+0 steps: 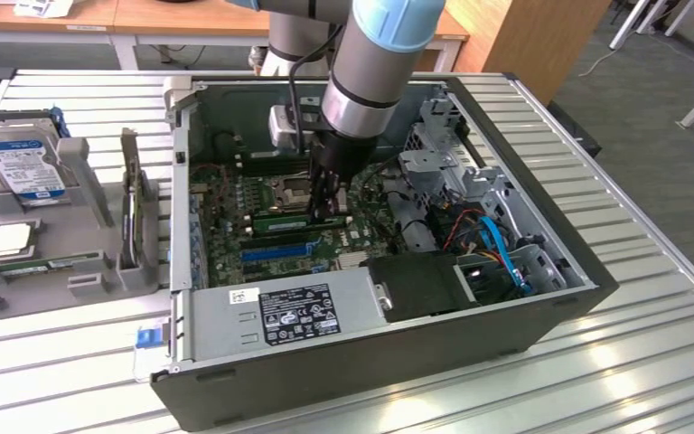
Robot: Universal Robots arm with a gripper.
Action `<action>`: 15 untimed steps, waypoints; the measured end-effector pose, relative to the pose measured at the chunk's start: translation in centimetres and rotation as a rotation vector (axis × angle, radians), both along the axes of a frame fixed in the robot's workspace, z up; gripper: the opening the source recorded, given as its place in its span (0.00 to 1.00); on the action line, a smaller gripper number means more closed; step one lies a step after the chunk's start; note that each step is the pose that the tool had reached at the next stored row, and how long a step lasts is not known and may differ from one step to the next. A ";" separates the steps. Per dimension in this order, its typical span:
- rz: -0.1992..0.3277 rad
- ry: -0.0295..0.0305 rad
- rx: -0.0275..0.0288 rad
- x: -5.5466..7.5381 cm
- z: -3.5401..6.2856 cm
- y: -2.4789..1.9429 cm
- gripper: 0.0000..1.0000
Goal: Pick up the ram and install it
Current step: 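Insert the ram into the slot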
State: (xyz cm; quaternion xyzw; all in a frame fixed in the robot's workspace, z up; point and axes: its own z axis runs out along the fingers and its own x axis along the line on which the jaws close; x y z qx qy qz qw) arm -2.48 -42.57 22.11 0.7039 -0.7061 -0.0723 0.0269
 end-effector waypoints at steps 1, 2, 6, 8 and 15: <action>0.000 -0.0001 0.0002 0.0 0.08 0.00 0.25; 0.000 -0.0001 0.0003 0.0 0.20 0.01 0.25; 0.000 -0.0001 0.0004 0.0 1.00 0.00 0.25; 0.000 -0.0002 0.0004 0.0 1.62 0.01 0.25; 0.000 -0.0001 -0.0025 0.1 3.84 0.01 0.25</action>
